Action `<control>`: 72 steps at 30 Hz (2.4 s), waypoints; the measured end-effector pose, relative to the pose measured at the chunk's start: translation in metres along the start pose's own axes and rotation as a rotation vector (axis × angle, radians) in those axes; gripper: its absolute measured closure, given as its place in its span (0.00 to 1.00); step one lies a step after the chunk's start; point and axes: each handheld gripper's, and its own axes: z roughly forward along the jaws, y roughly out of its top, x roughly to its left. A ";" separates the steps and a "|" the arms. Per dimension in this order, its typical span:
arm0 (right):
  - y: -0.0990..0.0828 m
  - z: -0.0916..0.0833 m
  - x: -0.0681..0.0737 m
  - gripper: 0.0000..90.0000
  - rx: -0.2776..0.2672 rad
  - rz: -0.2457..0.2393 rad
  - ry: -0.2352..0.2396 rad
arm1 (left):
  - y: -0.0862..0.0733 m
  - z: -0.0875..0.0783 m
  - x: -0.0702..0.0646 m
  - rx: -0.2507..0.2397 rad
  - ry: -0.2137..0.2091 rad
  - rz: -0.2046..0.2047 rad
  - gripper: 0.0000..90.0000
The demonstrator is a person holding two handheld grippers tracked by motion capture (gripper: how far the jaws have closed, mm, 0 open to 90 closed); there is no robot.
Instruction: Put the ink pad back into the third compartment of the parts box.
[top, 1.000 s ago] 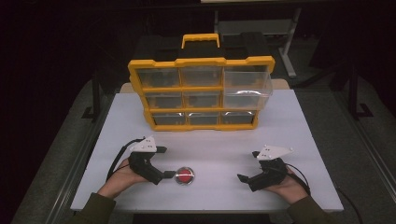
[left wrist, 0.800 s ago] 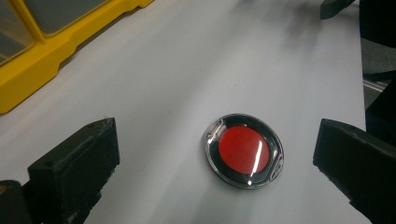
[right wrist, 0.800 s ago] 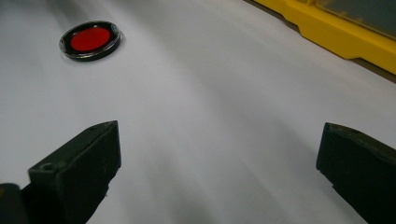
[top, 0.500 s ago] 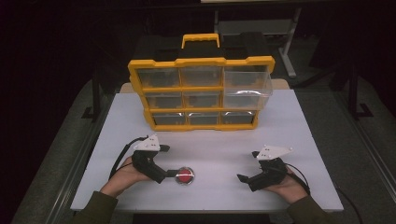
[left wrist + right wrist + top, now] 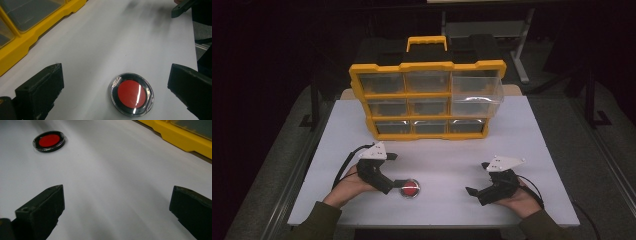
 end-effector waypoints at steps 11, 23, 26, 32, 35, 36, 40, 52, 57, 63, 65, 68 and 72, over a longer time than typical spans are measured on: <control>0.000 -0.001 0.000 0.00 -0.004 -0.001 0.000 | 0.009 0.005 0.000 -0.009 -0.008 0.006 0.00; 0.000 -0.001 0.000 0.00 -0.005 -0.002 0.001 | 0.020 0.016 -0.002 -0.013 -0.021 0.019 0.00; 0.000 -0.001 0.000 0.00 -0.005 -0.002 0.002 | 0.023 0.019 -0.002 -0.015 -0.024 0.021 0.00; 0.000 -0.001 0.000 0.00 -0.007 -0.001 0.002 | 0.026 0.024 -0.002 -0.013 -0.028 0.022 0.00; 0.000 -0.001 0.000 0.00 -0.006 -0.002 0.002 | 0.028 0.027 -0.003 -0.016 -0.032 0.024 0.00; 0.000 -0.001 0.000 0.00 -0.006 -0.002 0.002 | 0.029 0.028 -0.003 -0.015 -0.036 0.028 0.00; 0.000 -0.001 0.000 0.00 -0.007 -0.002 0.002 | 0.032 0.033 -0.005 -0.016 -0.039 0.031 0.00; 0.000 0.000 0.000 0.00 -0.005 -0.005 0.004 | 0.036 0.038 -0.008 -0.007 -0.042 0.057 0.00; 0.000 0.000 0.000 0.00 -0.003 -0.004 0.005 | 0.034 0.038 -0.009 0.016 -0.044 0.072 0.00; 0.000 0.000 0.000 0.00 -0.002 -0.005 0.005 | 0.034 0.039 -0.010 0.035 -0.046 0.079 0.00; 0.000 0.000 0.000 0.00 -0.002 -0.005 0.006 | 0.033 0.040 -0.011 0.057 -0.044 0.092 0.00; 0.000 0.000 0.001 0.00 -0.002 -0.007 0.009 | 0.031 0.041 -0.011 0.079 -0.052 0.098 0.00; 0.000 0.000 0.001 0.00 -0.003 -0.008 0.010 | 0.030 0.043 -0.013 0.102 -0.052 0.106 0.00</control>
